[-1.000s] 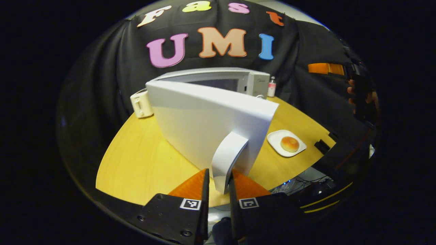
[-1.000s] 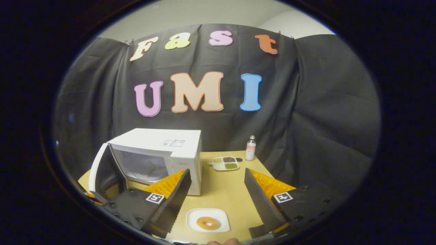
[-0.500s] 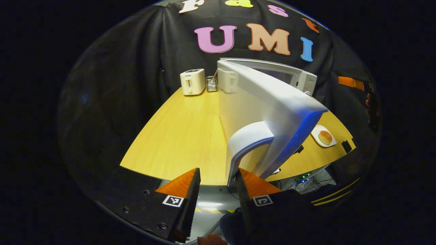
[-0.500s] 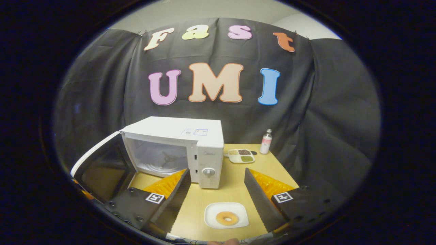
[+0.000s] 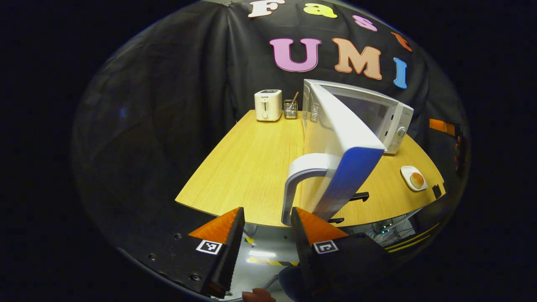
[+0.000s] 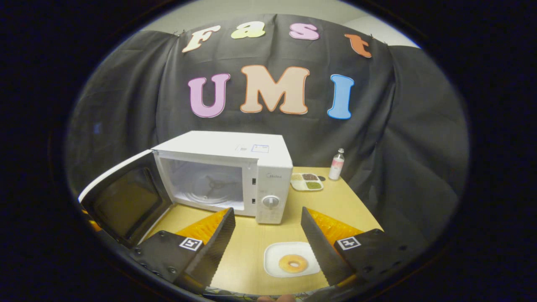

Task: Open the microwave oven with the left hand, put the food in, and close the microwave oven.

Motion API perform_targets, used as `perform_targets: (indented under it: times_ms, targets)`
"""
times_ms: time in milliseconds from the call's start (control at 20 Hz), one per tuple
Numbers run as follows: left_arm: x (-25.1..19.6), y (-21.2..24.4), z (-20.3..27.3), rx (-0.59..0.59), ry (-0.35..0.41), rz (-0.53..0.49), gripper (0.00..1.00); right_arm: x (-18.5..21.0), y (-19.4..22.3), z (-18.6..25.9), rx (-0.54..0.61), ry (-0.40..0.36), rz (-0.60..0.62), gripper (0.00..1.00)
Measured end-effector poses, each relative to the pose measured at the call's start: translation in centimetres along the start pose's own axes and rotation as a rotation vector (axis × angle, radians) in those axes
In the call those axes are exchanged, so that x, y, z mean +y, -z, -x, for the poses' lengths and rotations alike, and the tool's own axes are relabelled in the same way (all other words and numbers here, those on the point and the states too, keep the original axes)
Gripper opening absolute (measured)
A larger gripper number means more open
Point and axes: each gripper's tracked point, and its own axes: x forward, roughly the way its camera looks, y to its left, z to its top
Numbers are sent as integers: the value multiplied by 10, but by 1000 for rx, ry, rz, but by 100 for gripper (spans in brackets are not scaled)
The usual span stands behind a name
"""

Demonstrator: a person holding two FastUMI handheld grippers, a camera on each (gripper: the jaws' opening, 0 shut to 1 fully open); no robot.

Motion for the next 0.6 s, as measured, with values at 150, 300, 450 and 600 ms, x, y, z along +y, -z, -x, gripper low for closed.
perform_targets:
  times_ms: [150, 300, 450, 600]
  targets:
    - [11, -7, 11, -24, -29, -30, 64, -17, 30, -14, 54, 51, 24, 97]
    - [26, -27, 24, -68, -59, -73, 65, -26, 72, -25, 125, 71, 63, 100]
    - [32, -43, 34, -110, -66, -98, 64, -29, 122, -40, 226, 72, 105, 98]
    - [36, -55, 40, -145, -83, -128, 70, -35, 168, -46, 341, 70, 123, 99]
